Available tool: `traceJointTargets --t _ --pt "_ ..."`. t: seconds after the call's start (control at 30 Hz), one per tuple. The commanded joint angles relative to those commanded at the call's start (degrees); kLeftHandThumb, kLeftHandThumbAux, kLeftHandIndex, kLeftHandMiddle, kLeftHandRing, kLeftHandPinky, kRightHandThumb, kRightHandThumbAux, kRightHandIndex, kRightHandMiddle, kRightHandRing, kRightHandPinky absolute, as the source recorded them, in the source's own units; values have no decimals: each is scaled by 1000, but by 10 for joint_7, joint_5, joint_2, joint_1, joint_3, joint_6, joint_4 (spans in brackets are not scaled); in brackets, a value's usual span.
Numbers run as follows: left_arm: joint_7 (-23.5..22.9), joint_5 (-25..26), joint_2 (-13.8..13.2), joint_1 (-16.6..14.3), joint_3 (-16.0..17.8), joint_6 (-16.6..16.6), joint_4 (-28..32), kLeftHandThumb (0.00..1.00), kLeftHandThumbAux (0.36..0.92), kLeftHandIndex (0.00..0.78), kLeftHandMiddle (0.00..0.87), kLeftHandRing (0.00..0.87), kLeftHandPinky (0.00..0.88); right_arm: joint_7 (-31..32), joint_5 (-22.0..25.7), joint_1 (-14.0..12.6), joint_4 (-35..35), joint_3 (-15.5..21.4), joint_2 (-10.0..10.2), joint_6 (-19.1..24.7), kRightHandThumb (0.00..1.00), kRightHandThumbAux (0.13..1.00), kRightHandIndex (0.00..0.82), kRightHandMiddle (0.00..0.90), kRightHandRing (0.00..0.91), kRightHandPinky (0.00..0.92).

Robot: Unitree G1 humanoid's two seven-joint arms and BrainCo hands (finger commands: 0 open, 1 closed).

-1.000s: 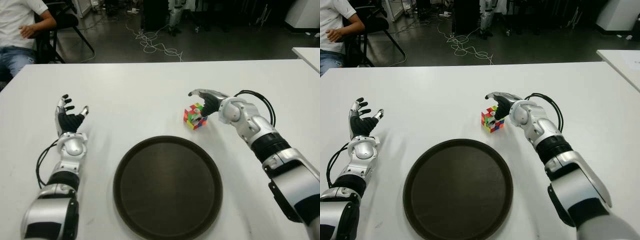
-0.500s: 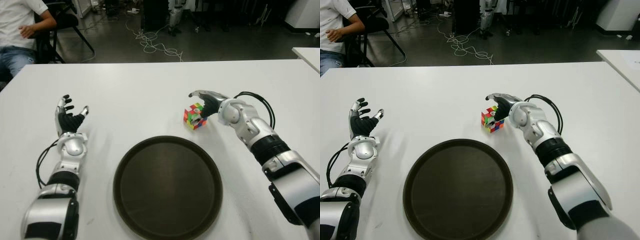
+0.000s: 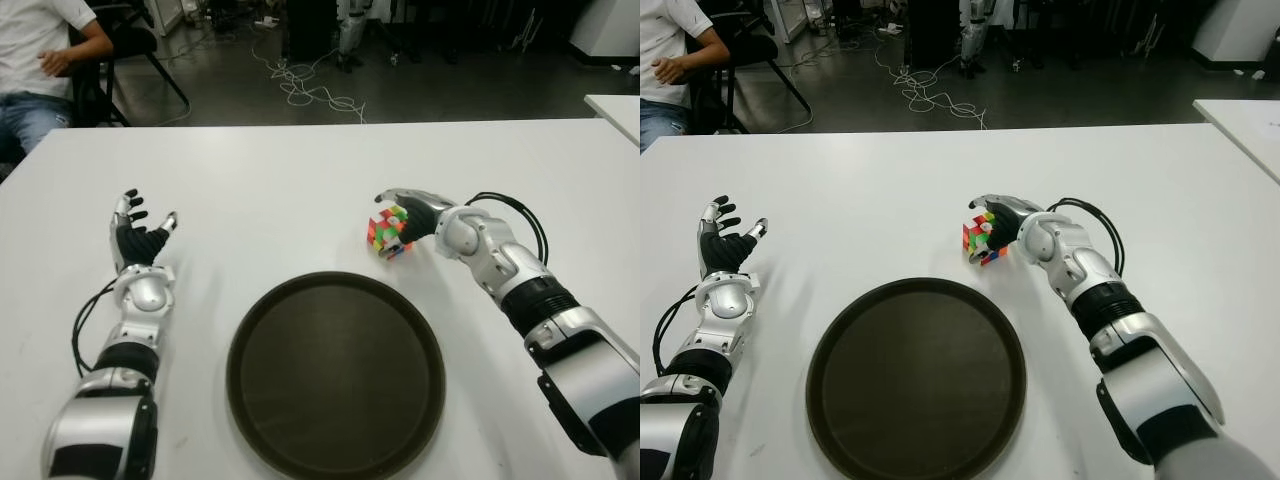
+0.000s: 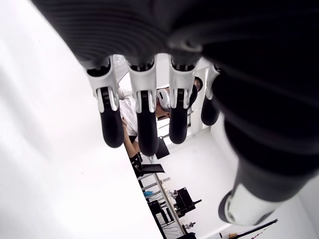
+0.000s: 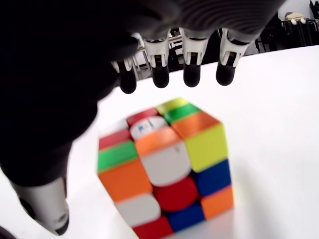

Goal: Pick up the Rubik's Cube and put it in the plate

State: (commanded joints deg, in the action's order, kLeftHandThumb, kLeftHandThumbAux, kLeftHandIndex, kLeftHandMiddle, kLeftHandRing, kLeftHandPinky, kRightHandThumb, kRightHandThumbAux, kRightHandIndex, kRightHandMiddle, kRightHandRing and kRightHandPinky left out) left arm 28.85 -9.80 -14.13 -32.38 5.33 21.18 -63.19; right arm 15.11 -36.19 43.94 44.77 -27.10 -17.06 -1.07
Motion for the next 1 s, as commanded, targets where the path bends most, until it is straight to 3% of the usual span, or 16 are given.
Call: traceJointTargets --t 0.2,0.6,1.0 --pt "4 -2 0 -1 -1 -3 0 95 759 170 208 219 247 9 1 -2 -5 -3 2 10 0 767 0 44 18 0" --pt "2 -2 0 1 -1 0 3 89 760 145 200 210 233 8 2 1 25 -9 4 -23 0 777 8 56 21 0" --pt "0 1 0 0 0 3 1 98 766 170 216 241 301 -16 2 3 55 -11 11 -46 0 792 12 55 20 0"
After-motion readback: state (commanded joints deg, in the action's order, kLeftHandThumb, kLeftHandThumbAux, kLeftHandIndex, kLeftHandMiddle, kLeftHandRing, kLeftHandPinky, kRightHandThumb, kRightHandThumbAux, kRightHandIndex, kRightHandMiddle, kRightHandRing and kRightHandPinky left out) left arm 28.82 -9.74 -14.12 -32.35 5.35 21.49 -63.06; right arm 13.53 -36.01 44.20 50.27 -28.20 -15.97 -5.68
